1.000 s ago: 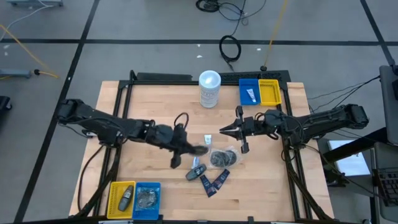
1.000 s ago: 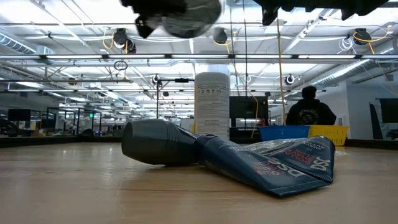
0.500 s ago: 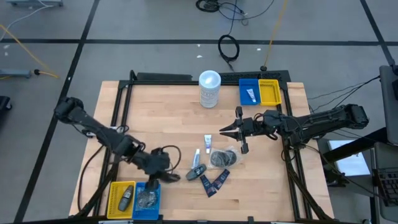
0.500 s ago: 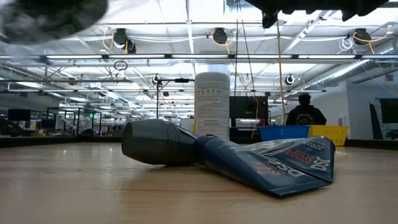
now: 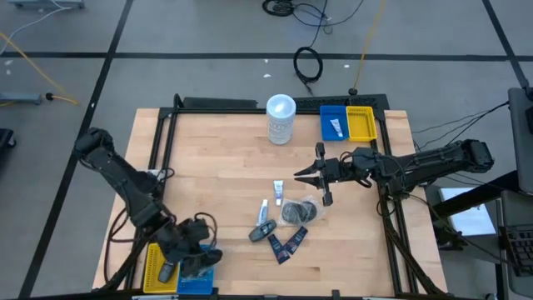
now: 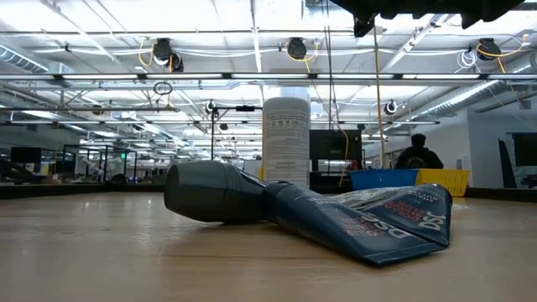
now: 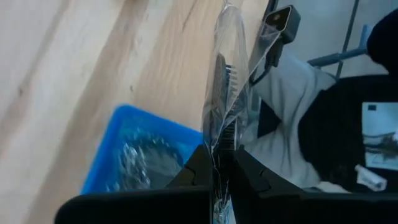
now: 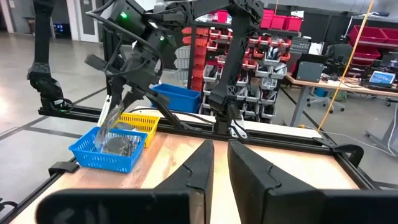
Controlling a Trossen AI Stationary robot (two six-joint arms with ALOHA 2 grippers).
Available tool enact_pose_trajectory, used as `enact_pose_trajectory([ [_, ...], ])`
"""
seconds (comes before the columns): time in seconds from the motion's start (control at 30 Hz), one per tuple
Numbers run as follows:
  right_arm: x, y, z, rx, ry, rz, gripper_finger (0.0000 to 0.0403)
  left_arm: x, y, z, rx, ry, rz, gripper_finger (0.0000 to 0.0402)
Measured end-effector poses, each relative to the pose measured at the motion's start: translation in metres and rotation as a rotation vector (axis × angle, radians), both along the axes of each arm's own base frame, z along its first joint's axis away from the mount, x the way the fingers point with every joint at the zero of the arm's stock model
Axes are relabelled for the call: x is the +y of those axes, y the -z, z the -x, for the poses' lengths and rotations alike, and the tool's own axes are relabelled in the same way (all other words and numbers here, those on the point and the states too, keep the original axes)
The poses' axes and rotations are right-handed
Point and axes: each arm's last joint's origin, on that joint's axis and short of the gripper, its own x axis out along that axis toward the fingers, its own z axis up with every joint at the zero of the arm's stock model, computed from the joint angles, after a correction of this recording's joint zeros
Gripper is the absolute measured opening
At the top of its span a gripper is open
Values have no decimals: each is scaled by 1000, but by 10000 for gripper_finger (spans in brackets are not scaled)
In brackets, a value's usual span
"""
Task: Pick & Place Travel size toiletries
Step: Put the black hairbrush into the bottom blue bin
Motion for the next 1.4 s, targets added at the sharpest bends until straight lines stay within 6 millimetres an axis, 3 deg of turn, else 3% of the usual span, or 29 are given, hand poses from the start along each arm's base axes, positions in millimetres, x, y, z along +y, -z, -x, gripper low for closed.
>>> enact_pose_trajectory([
  [0.3,0,0,0,1,0,-1,43,-20,2,24,68,-206,90,18],
  [0.47,0,0,0,1,0,0,43,-34,12,34,150,-304,120,9],
  [0.67,0,0,0,5,0,1,43,-48,24,43,233,-390,152,32],
  [0.93,0,2,0,21,0,3,43,-53,31,51,266,-477,164,11],
  [1.17,0,2,0,22,0,3,43,-52,31,51,263,-508,154,82],
  [1.4,0,2,0,22,0,3,43,-52,31,51,259,-496,147,101],
])
